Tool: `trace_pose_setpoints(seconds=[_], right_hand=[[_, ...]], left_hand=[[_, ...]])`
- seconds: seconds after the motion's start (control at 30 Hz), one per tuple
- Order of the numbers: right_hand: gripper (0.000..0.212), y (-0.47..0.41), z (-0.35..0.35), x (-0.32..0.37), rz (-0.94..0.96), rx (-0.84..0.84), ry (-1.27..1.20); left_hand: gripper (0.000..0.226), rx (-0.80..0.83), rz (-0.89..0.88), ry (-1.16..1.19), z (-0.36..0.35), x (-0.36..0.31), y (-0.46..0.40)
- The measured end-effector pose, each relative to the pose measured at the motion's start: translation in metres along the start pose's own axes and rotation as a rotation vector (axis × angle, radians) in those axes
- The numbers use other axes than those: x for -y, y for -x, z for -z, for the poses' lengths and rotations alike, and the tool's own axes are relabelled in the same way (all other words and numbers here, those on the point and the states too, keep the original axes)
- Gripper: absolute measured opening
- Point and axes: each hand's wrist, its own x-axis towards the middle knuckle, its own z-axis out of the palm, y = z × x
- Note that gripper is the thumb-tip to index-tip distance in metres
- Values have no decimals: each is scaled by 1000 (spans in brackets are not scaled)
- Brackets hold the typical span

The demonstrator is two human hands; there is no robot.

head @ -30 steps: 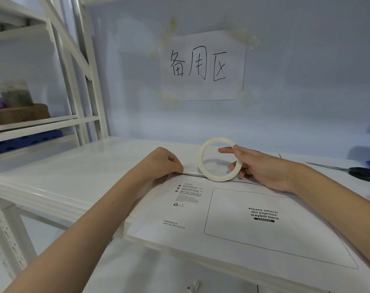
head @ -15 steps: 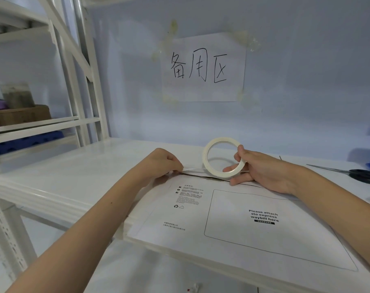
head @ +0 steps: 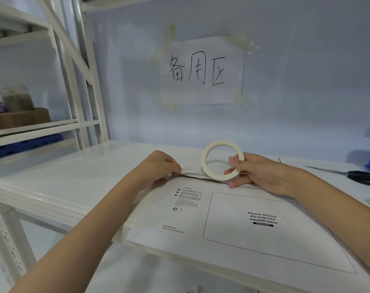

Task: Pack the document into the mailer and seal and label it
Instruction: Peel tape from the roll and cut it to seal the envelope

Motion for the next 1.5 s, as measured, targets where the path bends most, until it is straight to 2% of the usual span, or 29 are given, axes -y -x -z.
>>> trace_pose_setpoints(seconds=[0.63, 1.5], right_hand=[[22, 3, -8, 10, -31, -16, 201], [23, 9, -12, 16, -42, -18, 221]], left_hand=[[12, 3, 9, -94, -1, 3, 0], [11, 38, -11, -168, 3, 10, -6]])
